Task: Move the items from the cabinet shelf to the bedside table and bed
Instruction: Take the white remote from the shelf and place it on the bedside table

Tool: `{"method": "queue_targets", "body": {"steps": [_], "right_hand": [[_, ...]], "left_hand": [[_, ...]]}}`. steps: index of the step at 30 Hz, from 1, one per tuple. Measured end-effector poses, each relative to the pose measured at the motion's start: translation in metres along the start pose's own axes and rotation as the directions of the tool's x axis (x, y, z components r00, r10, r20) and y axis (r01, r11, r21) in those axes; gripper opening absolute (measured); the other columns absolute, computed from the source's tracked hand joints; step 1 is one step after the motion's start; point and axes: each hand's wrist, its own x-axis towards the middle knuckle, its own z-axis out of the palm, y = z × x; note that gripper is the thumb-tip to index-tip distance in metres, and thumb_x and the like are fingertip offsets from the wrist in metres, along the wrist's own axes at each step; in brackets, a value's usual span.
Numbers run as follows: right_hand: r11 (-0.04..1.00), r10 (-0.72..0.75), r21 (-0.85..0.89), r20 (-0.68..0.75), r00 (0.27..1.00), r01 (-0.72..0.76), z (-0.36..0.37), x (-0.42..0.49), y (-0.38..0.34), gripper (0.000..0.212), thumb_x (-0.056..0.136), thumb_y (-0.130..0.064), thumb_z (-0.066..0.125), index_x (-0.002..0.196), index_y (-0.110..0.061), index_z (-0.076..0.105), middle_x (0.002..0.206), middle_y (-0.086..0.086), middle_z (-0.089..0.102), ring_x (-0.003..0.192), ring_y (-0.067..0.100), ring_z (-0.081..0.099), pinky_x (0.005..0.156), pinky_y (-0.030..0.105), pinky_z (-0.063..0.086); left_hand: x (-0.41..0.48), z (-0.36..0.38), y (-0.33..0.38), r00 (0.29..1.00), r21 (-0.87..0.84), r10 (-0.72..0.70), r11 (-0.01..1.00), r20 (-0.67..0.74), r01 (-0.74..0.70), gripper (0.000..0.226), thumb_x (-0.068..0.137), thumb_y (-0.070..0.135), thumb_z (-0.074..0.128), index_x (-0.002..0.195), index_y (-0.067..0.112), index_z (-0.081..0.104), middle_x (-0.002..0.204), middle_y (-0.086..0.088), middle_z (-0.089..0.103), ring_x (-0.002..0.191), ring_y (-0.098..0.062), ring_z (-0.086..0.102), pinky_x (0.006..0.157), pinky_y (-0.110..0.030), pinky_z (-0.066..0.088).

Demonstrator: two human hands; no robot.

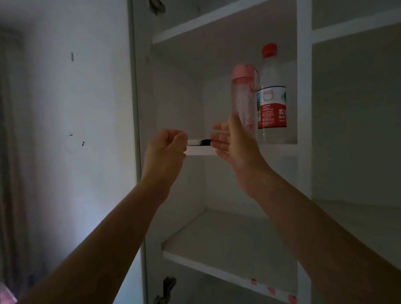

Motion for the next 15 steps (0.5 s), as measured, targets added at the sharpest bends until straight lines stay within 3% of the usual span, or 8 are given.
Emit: {"method": "queue_targets", "body": {"steps": [4, 15], "right_hand": [[0.997, -0.001, -0.078, 0.041, 0.999, 0.004, 0.012, 0.022, 0.005, 0.058, 0.103, -0.058, 0.021, 0.123, -0.020, 0.060, 0.120, 0.007, 0.065, 0.117, 0.021, 0.060, 0.112, 0.045, 0.042], [0.988, 0.098, -0.128, 0.074, 0.992, -0.088, 0.035, 0.068, 0.005, 0.071, 0.102, -0.063, 0.021, 0.137, -0.012, 0.056, 0.129, 0.013, 0.059, 0.123, 0.023, 0.055, 0.115, 0.043, 0.040]], "left_hand": [[0.020, 0.007, -0.006, 1.000, -0.008, -0.008, 1.000, 0.022, 0.008, 0.018, 0.094, 0.024, 0.054, 0.099, 0.014, 0.069, 0.101, -0.010, 0.072, 0.102, -0.031, 0.068, 0.095, -0.051, 0.056], [0.084, 0.011, -0.024, 0.993, -0.038, 0.024, 0.999, 0.115, -0.019, 0.019, 0.093, 0.023, 0.055, 0.091, 0.009, 0.067, 0.093, -0.011, 0.070, 0.093, -0.029, 0.069, 0.098, -0.053, 0.054]]}}
